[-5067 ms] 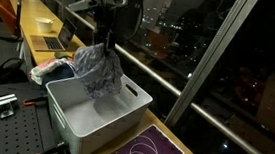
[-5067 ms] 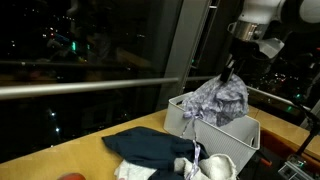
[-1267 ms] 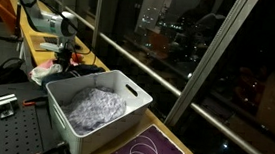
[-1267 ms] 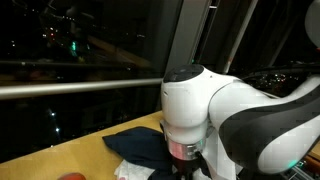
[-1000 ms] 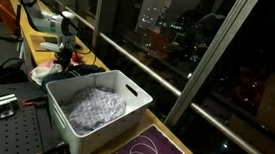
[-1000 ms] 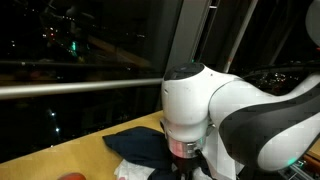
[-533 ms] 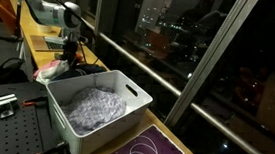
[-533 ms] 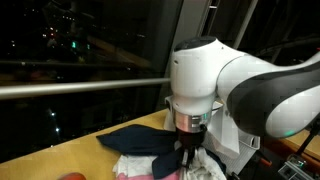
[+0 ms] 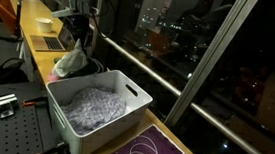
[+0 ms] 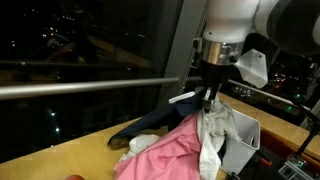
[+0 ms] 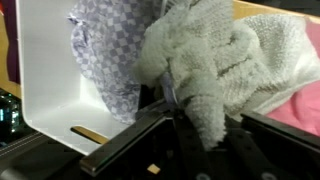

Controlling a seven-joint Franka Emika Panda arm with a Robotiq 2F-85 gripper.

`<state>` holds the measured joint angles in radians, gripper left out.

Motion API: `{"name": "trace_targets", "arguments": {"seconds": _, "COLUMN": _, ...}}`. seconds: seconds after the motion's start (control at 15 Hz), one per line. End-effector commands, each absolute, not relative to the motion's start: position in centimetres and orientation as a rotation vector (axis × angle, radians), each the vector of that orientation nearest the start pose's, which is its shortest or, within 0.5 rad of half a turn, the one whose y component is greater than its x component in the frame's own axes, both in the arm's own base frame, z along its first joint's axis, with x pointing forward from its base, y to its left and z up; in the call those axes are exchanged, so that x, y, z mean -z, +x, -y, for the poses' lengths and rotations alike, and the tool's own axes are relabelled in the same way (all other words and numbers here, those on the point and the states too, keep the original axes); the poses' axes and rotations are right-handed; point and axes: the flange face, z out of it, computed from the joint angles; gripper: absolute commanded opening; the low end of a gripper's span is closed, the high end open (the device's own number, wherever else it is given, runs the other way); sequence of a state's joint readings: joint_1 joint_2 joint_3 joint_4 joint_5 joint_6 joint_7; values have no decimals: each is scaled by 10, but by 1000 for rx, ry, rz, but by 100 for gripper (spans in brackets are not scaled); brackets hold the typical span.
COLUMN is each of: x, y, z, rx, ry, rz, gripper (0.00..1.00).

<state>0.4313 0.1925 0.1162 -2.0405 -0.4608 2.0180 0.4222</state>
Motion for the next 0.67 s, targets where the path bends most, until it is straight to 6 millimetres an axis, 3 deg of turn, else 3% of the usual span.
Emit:
{"name": "trace_targets", "arguments": {"seconds": 0.0, "x": -392, "y": 489, "z": -246, "rx": 55, "ry": -3554, "rz": 608, "gripper": 4}}
{"name": "trace_targets", "arguments": {"seconds": 0.33, "x": -469, "y": 494, "z": -201, "rx": 152, "ry": -3603, "rz": 428, "gripper": 4}}
{"name": "trace_targets", "arguments": {"seconds": 0.6, "x": -548, "y": 508, "z": -141, "rx": 201, "ry": -3653, "rz": 230, "gripper": 4}}
